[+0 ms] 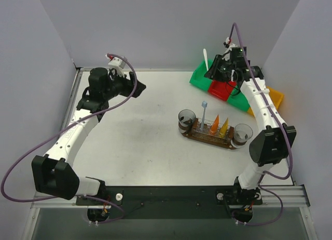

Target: Prepare toiletry sets of a toothbrush and toothpaste on the tray

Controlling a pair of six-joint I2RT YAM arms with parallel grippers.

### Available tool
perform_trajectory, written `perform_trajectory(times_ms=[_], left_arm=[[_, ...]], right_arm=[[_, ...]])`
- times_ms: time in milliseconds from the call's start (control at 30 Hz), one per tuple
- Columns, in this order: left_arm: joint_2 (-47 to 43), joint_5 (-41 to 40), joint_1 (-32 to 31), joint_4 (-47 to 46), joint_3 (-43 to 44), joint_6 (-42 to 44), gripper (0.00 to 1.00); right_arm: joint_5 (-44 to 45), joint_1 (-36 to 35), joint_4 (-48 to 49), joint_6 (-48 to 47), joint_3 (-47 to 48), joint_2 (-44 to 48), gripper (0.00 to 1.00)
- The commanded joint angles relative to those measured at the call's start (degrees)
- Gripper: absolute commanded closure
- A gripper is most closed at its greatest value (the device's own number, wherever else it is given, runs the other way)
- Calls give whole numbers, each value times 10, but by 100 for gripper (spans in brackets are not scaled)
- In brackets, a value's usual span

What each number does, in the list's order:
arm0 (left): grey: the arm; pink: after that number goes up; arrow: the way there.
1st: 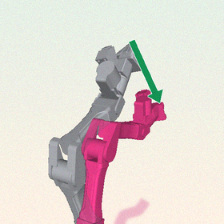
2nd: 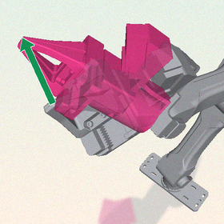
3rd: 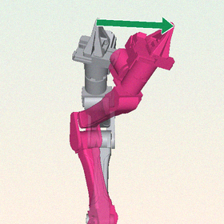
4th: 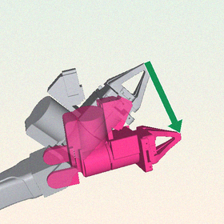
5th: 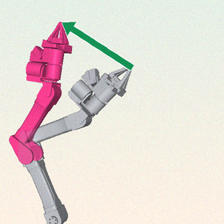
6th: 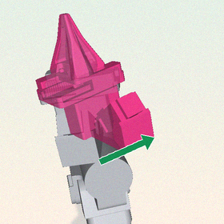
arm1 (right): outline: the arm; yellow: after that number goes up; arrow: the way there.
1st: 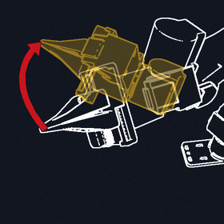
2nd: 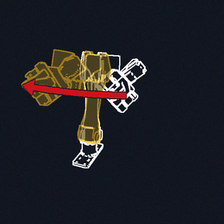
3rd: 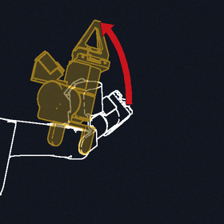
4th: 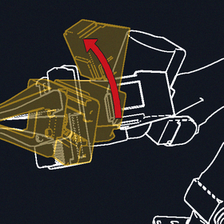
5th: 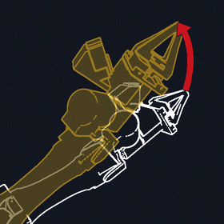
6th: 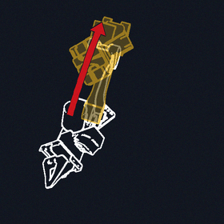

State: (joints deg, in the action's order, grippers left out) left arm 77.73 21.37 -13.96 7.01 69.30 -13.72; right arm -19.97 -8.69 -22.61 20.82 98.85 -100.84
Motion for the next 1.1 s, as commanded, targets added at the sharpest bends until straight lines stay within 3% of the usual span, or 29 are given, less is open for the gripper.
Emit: perform_trajectory(times_ms=[0, 300, 500, 700, 1067], left_arm=[[0, 52, -35, -53, 43, 17, 18], [-15, 68, -111, -41, 34, 121, 18], [-61, 67, -142, -52, -2, 213, 18], [-114, 13, -197, -53, -75, 334, 16], [-120, -8, -278, -7, -92, 398, 12]], right_arm=[[-34, -9, -12, -13, -3, 90, 100], [-118, -24, -109, -46, 3, 166, 100], [-140, -75, -257, -84, 19, 201, 100], [-149, -131, -374, -96, 11, 219, 100], [-219, -184, -510, -142, 42, 184, 100]])
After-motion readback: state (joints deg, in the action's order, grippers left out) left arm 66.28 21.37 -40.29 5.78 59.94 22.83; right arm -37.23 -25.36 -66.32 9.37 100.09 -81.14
